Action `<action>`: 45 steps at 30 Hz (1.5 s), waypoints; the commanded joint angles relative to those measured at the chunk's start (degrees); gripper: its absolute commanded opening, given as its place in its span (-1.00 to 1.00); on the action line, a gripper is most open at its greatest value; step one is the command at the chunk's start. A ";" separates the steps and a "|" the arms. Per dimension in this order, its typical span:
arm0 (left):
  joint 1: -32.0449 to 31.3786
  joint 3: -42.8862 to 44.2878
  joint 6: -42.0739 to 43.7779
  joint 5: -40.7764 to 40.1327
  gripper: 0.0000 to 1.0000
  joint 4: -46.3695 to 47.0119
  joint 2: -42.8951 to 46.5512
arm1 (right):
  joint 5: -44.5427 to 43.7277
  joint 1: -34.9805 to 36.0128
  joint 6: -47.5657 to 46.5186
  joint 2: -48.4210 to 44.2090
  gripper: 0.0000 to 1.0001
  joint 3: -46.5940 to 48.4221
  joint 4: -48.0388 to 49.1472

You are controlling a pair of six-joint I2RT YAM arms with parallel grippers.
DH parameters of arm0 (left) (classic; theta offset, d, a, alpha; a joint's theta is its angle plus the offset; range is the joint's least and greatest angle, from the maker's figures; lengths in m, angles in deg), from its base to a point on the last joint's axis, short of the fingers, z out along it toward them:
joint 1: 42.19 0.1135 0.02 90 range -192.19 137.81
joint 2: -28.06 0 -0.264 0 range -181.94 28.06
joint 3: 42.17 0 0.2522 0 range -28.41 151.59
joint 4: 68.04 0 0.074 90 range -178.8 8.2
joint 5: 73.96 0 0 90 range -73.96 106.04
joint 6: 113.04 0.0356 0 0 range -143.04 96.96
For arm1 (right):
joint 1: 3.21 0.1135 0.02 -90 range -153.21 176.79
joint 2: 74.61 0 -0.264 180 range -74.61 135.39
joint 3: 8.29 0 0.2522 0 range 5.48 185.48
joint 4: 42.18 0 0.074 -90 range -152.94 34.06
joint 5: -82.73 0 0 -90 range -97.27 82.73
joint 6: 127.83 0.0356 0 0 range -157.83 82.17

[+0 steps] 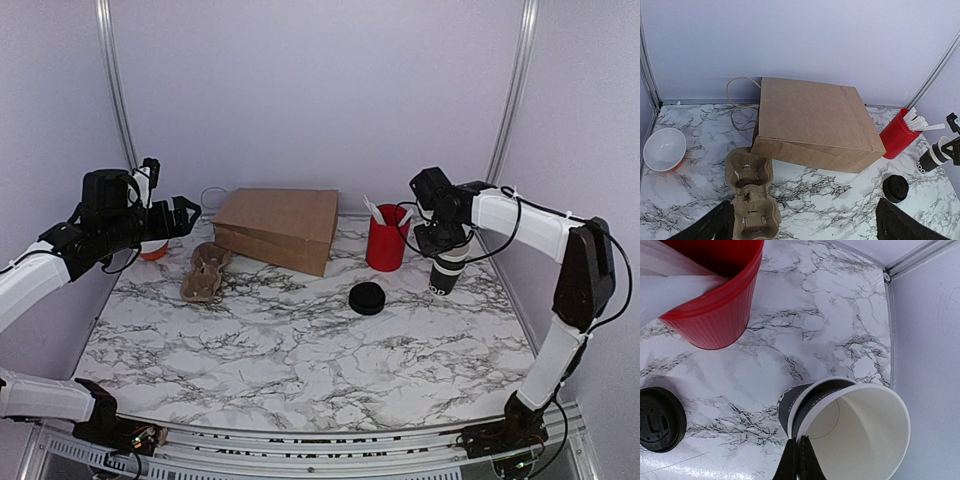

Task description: Pack the takeout coffee

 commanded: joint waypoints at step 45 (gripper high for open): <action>0.18 0.13 -1.90 3.07 0.98 1.84 -3.51 | 3.17 26.34 3.12 -4.25 -1.00 10.67 -2.94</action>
